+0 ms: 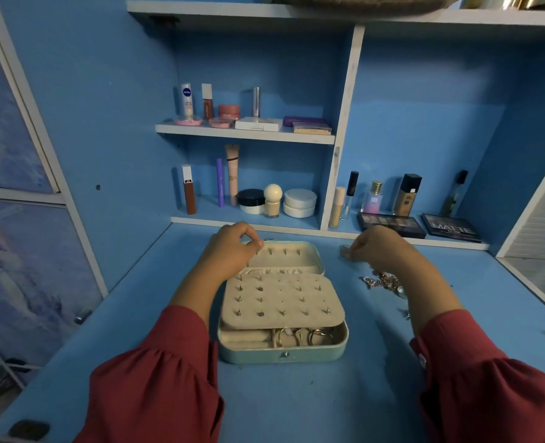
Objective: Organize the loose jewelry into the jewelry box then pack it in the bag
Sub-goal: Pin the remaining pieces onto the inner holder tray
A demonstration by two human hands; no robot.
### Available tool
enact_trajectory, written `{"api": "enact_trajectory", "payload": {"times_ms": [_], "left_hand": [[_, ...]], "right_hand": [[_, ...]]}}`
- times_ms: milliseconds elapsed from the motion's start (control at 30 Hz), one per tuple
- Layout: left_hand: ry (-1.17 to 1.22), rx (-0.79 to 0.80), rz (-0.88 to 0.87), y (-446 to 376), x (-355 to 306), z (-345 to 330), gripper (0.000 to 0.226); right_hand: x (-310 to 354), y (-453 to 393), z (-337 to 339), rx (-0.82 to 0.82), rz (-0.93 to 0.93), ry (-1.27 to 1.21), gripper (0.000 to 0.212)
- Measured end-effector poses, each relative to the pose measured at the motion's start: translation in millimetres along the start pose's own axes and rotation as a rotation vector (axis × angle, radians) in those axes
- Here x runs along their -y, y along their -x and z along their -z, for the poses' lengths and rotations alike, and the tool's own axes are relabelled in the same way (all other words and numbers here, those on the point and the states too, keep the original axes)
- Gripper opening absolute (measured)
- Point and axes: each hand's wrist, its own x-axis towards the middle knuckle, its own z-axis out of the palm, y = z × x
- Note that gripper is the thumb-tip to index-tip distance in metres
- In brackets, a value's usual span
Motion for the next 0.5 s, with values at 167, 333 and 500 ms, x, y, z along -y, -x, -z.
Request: {"api": "enact_trajectory", "payload": {"times_ms": [167, 333, 500], "left_hand": [[-0.099, 0.069, 0.072, 0, 1, -9, 0.028], [-0.091, 0.070, 0.062, 1, -1, -10, 0.029], [-0.099, 0.054, 0.065, 1, -2, -11, 0.028]], "right_hand": [[-13, 1, 0, 0.053, -0.103, 0.260, 0.020], [-14, 3, 7, 0.092, -0.101, 0.244, 0.027], [-16, 4, 6, 0.165, -0.093, 0.285, 0.024]]}}
